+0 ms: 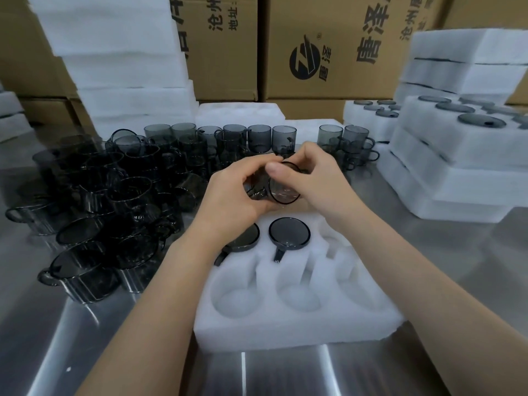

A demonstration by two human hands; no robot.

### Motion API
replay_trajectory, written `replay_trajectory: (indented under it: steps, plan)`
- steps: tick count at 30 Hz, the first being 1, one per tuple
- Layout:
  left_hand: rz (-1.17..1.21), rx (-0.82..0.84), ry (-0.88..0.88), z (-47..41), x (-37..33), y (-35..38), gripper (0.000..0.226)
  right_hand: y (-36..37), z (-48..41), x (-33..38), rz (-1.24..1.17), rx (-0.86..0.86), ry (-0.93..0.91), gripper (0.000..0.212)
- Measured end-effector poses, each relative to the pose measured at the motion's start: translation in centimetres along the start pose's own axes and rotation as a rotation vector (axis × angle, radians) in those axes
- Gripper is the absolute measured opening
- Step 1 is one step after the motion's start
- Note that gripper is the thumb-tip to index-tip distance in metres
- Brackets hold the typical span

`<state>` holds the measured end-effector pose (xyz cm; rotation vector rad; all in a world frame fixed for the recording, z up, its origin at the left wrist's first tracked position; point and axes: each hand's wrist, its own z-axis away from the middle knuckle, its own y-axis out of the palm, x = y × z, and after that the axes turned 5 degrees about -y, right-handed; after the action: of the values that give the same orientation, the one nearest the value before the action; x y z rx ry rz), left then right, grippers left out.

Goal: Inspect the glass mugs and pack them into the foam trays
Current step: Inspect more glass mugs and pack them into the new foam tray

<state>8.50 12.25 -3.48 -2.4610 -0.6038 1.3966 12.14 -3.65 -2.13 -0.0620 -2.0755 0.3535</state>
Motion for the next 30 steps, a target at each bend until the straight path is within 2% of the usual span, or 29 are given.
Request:
replay_trajectory:
  steps: [4, 8, 11, 13, 17, 19, 21, 23, 26, 30]
  plan:
    - [0.038, 0.010, -0.014, -0.1, 0.2, 0.0, 0.071, -0.6, -0.2, -0.3, -0.214, 0.030, 0.112, 0.027]
    - [0.119, -0.018, -0.035, -0.3, 0.5, -0.2, 0.070, -1.6, -0.4, -0.6, -0.445, 0.192, 0.193, 0.012]
    - [0.204, -0.041, -0.072, -0.5, 0.8, -0.4, 0.068, -2.0, -0.3, -0.9, -0.552, 0.294, 0.175, 0.037]
    - [0.231, -0.043, -0.089, -0.5, 0.9, -0.4, 0.068, -1.9, -0.2, -0.9, -0.503, 0.302, 0.132, 0.038]
    - [0.195, -0.040, -0.080, -0.4, 0.6, -0.3, 0.062, -1.2, 0.2, -0.5, -0.181, 0.200, 0.057, 0.040]
    - [0.125, -0.022, -0.058, -0.3, 0.3, -0.1, 0.057, -0.7, 0.3, -0.2, -0.056, 0.143, 0.039, 0.047]
    - [0.029, -0.007, -0.045, -0.1, 0.1, 0.1, 0.062, -0.3, 0.3, -0.2, 0.046, 0.095, 0.023, 0.051]
    - [-0.058, 0.002, -0.003, -0.1, 0.0, 0.1, 0.065, -0.1, 0.2, -0.3, 0.121, 0.028, 0.006, 0.048]
    - [-0.172, 0.036, 0.040, -0.1, 0.0, 0.1, 0.063, 0.0, -0.1, -0.5, 0.121, -0.083, -0.025, 0.041]
    - [-0.172, 0.010, 0.024, -0.1, 0.3, 0.2, 0.063, -0.1, 0.0, -0.4, -0.016, -0.080, -0.033, 0.031]
